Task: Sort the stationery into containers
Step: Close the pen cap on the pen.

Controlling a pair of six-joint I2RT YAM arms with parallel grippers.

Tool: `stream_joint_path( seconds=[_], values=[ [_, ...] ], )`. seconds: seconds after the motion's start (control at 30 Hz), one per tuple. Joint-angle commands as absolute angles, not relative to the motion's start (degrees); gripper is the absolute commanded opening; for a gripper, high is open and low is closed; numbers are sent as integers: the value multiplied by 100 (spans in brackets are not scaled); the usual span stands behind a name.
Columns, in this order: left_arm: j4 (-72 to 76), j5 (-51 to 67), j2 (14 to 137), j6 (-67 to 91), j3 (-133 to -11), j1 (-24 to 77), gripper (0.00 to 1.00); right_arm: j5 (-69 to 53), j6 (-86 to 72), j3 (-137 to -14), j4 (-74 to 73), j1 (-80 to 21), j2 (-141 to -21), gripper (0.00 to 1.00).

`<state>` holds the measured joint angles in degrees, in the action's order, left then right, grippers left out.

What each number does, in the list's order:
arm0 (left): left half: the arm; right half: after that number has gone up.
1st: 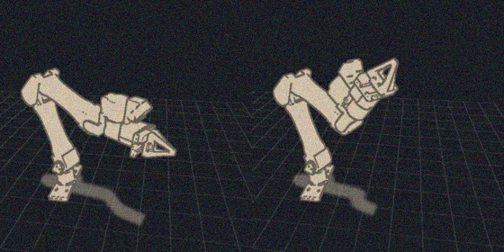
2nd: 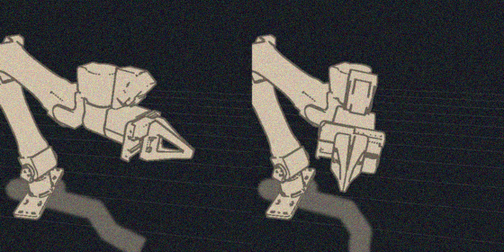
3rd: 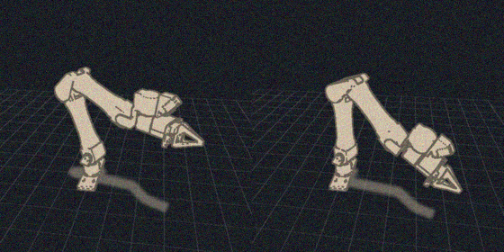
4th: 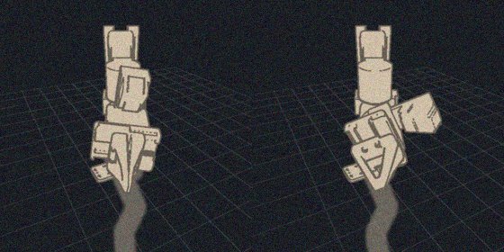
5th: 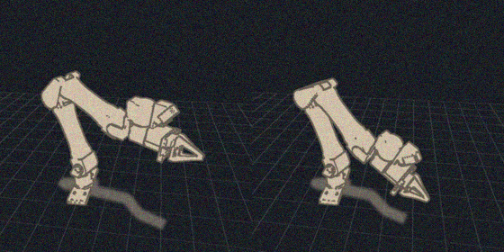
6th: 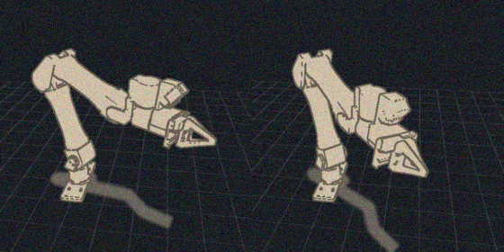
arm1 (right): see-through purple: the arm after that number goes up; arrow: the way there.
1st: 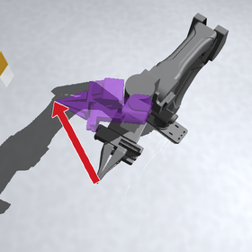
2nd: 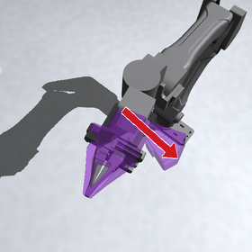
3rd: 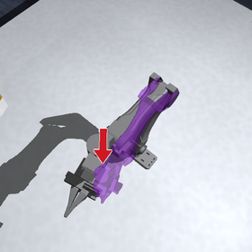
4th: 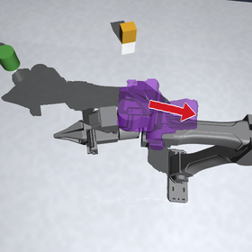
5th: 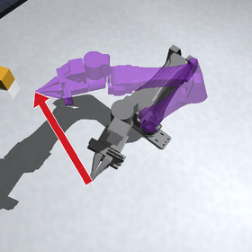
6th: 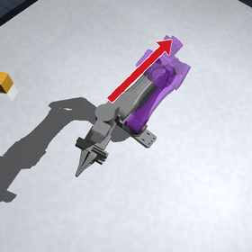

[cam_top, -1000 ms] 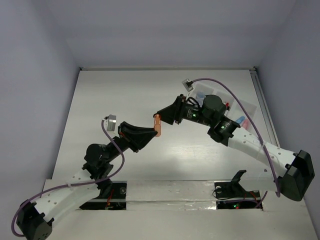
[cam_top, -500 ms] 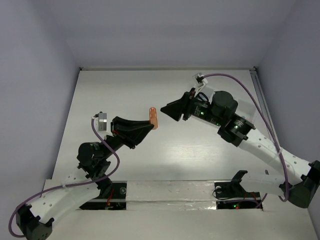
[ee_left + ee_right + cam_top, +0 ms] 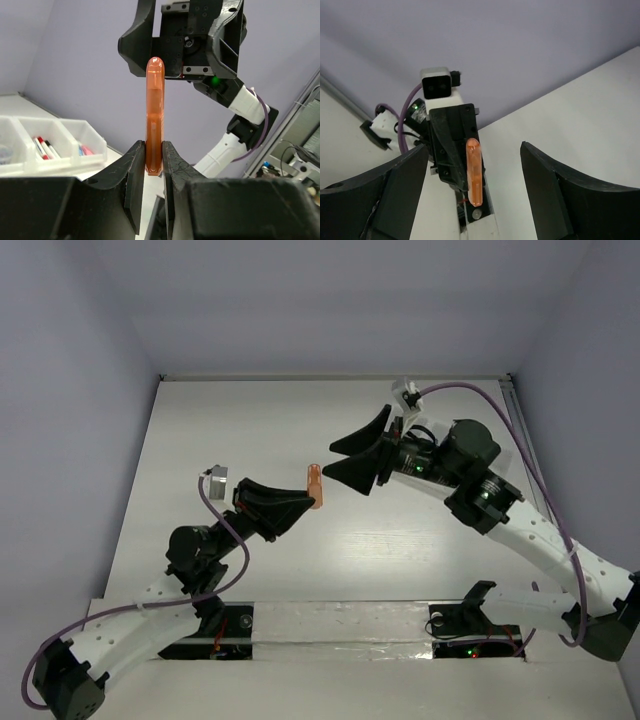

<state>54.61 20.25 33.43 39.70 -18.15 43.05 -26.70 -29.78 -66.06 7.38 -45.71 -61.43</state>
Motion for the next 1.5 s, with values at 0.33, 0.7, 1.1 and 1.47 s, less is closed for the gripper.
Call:
stream_joint_path(
  seconds=[0.33,0.7,1.1,1.47],
  values=[
    [6425,2268,3507,4421,-1687,4324,0,-3603,-3357,-6583,1608,-4562,-6706,64],
    [6495,2232,3568,4421,-1714,4324,0,-3849,-3568,-6434,1749,-4562,-6785,30],
    [6487,1846,3594,4465,-2021,4324,0,-3964,-3507,-6030,1626,-4675,-6724,0],
    [6135,1635,3788,4184,-2689,4324,0,-3569,-3349,-5160,1371,-5071,-6408,0]
  ],
)
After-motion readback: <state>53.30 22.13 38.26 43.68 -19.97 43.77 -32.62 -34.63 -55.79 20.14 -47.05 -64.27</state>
